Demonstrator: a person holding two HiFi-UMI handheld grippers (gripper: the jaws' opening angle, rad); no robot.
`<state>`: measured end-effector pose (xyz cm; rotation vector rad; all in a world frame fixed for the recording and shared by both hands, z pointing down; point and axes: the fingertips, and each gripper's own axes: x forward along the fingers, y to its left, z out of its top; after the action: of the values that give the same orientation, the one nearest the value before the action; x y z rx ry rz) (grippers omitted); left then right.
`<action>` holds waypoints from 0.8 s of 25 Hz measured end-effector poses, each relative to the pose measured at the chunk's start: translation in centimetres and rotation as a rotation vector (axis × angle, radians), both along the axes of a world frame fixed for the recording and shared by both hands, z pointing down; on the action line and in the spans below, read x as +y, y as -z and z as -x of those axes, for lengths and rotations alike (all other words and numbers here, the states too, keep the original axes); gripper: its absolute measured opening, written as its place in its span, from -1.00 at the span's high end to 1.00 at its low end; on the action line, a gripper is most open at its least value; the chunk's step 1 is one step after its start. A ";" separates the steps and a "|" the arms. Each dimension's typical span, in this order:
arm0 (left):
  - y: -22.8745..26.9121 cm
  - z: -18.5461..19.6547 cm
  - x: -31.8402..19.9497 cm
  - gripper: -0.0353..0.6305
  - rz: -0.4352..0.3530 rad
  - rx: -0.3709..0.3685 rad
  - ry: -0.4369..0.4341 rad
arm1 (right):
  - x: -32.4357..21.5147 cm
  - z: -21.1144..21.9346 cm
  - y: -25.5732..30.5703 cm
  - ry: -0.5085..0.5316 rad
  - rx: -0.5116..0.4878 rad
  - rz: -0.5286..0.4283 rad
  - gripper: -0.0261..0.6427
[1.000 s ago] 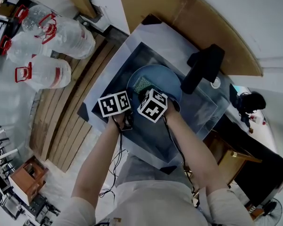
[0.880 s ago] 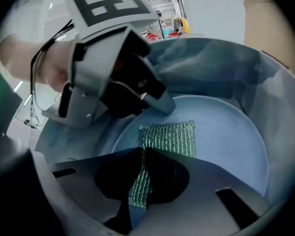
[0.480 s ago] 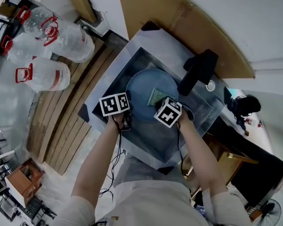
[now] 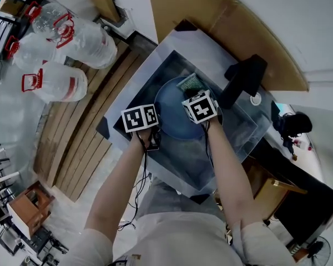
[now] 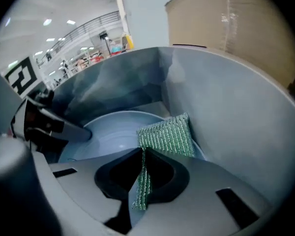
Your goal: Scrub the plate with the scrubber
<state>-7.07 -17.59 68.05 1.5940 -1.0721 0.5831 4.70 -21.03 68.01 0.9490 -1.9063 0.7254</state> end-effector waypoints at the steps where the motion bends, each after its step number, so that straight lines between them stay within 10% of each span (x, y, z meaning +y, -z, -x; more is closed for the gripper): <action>1: 0.0 0.1 0.0 0.78 -0.001 0.006 0.010 | -0.2 0.7 0.0 -0.019 -0.033 0.007 0.77; 13: 0.0 0.3 0.1 0.77 0.009 0.030 0.043 | 9.1 8.6 1.0 0.335 -0.117 0.197 0.77; 20: 0.0 0.1 0.1 0.77 0.010 0.036 0.023 | 14.8 4.5 0.1 0.455 -0.017 0.390 0.77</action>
<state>-7.16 -17.52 68.08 1.5759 -1.0581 0.5413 0.18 -6.22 67.93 0.2541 -1.8118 0.7861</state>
